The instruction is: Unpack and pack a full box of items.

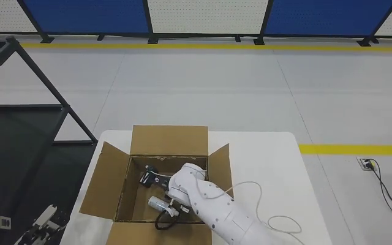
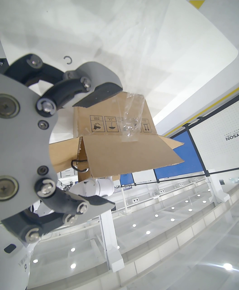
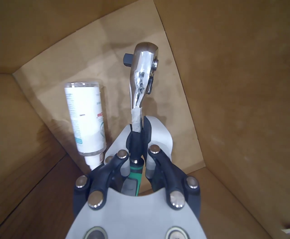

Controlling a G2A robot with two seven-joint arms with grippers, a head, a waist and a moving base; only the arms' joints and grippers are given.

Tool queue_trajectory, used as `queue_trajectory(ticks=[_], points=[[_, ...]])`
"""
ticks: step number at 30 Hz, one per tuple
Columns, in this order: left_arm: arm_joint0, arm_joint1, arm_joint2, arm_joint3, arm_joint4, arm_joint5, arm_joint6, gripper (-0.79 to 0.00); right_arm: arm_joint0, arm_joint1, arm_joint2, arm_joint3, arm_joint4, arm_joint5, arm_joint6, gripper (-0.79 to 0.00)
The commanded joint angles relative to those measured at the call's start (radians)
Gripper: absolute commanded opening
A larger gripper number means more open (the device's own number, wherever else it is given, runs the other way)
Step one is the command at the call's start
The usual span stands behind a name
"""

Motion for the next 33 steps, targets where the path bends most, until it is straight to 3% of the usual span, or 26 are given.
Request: queue_trajectory(ticks=[1,8,10,12,16,21,27,33], points=[[0.000,0.000,0.000,0.000,0.000,0.000,0.000,0.000,0.008,-0.013,-0.010,0.038,-0.002,0.006,-0.013,-0.785],[0.000,0.000,0.000,0.000,0.000,0.000,0.000,0.000,0.029,-0.052,-0.027,0.124,0.004,0.011,-0.044,-0.785],[0.000,0.000,0.000,0.000,0.000,0.000,0.000,0.000,0.037,-0.060,-0.027,0.144,0.006,0.010,-0.052,-0.693],[0.000,0.000,0.000,0.000,0.000,0.000,0.000,0.000,0.045,-0.067,-0.026,0.159,0.008,0.011,-0.061,-0.526],[0.000,0.000,0.000,0.000,0.000,0.000,0.000,0.000,0.054,-0.076,-0.023,0.176,0.004,0.014,-0.073,-0.471],[0.000,0.000,0.000,0.000,0.000,0.000,0.000,0.000,0.059,-0.080,-0.014,0.168,-0.009,0.024,-0.086,-0.477],[0.000,0.000,0.000,0.000,0.000,0.000,0.000,0.000,0.031,-0.057,0.023,0.028,-0.018,0.009,-0.071,-0.468],[0.000,0.000,0.000,0.000,0.000,0.000,0.000,0.000,-0.082,0.007,0.097,-0.253,-0.081,0.007,0.032,-0.474]])
